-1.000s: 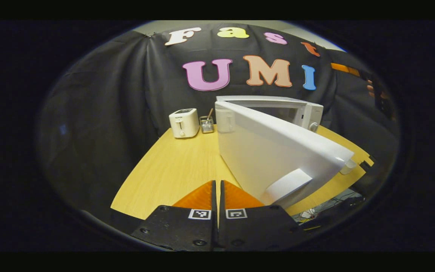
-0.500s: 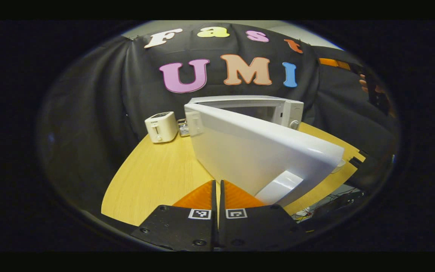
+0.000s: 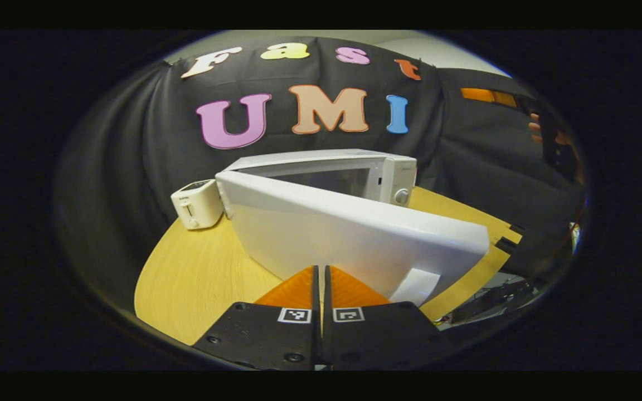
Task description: Open the microwave oven with the left hand, put the food in, and close the microwave oven.
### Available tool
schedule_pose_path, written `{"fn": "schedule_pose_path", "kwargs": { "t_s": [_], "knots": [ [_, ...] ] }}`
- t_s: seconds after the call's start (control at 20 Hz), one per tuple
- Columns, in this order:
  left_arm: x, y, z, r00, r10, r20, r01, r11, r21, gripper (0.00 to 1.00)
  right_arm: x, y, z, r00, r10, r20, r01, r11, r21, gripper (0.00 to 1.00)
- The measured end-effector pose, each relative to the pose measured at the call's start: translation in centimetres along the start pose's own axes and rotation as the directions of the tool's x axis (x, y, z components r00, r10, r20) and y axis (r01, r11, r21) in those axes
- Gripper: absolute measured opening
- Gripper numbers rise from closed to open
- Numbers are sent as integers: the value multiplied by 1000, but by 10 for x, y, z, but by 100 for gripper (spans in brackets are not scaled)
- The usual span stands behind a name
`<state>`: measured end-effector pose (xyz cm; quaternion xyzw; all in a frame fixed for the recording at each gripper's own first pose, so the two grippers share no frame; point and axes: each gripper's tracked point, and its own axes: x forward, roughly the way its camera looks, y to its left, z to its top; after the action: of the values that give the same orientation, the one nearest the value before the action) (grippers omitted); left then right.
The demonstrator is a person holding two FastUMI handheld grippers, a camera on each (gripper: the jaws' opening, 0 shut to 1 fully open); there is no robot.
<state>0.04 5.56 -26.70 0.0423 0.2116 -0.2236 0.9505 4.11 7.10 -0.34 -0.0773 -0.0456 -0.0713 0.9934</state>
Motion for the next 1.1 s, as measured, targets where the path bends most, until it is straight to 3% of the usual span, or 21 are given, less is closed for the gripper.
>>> {"fn": "schedule_pose_path", "kwargs": {
  "t_s": [0.05,0.15,0.4,0.95,1.0,1.1],
  "knots": [
    [4,-5,4,1000,-17,4,17,1000,12,0,0,-1,-1,1000,-3,-8,3,1000,-7,96],
    [14,-14,12,999,-48,21,47,999,17,0,-2,-7,0,1000,-13,-4,13,1000,-7,100],
    [40,-34,26,994,-105,41,104,994,30,0,-2,-15,0,999,-32,-3,32,999,-17,96],
    [90,-47,57,989,-125,77,121,991,63,0,5,-36,-1,998,-59,-15,59,998,-11,96],
    [94,-49,59,988,-133,76,128,990,62,0,6,-37,-1,998,-62,-15,61,998,-6,100],
    [101,-56,63,986,-148,76,143,987,67,0,5,-41,2,998,-70,-9,70,997,10,96]
  ]
}}
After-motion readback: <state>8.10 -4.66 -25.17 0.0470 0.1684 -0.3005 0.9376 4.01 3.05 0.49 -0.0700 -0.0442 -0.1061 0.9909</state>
